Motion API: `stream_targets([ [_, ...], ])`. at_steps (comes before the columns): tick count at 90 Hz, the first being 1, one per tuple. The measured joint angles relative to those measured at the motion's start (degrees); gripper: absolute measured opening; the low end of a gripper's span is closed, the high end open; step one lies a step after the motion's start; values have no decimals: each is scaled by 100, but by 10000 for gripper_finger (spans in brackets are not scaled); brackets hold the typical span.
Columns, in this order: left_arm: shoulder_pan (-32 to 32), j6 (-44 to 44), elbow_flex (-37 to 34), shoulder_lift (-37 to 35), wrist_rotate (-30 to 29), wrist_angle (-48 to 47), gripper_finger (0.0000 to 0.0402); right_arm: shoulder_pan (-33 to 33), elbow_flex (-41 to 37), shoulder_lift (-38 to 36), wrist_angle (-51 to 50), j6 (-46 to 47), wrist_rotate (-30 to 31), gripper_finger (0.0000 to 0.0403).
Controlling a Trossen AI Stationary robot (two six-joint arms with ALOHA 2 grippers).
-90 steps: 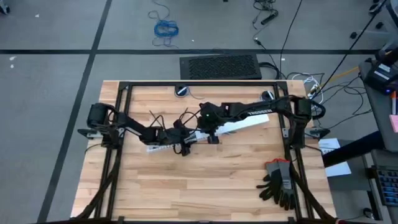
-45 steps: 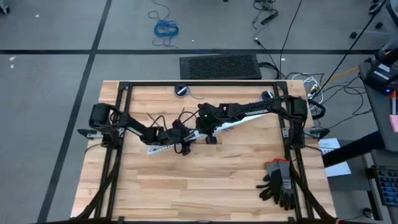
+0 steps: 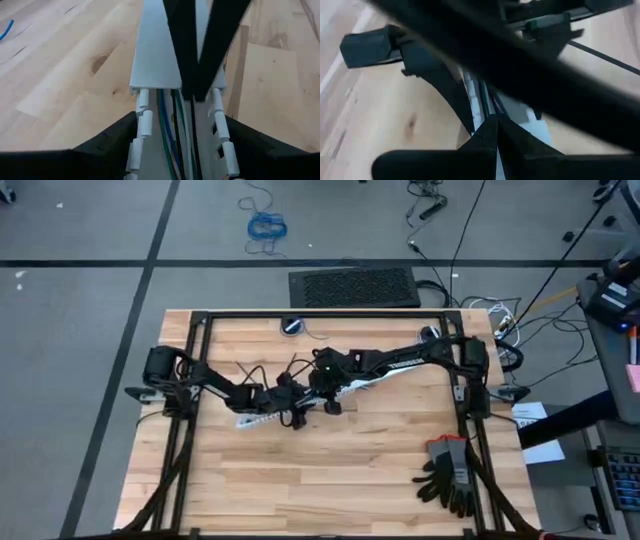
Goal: Ziptie cables
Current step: Close the white cable duct tray the with white cable cover
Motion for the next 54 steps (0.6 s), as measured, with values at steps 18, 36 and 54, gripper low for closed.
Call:
stream_targets([
  [18,2,-22,12,2,11,-38,236,2,-60,-495,-365,0,-9,0],
  [36,4,-12,9,2,13,-59,236,-11,-32,-1030,-657,-113,-9,0],
  [54,4,5,2,2,28,-78,236,-130,-35,-921,-1053,-175,37,0],
])
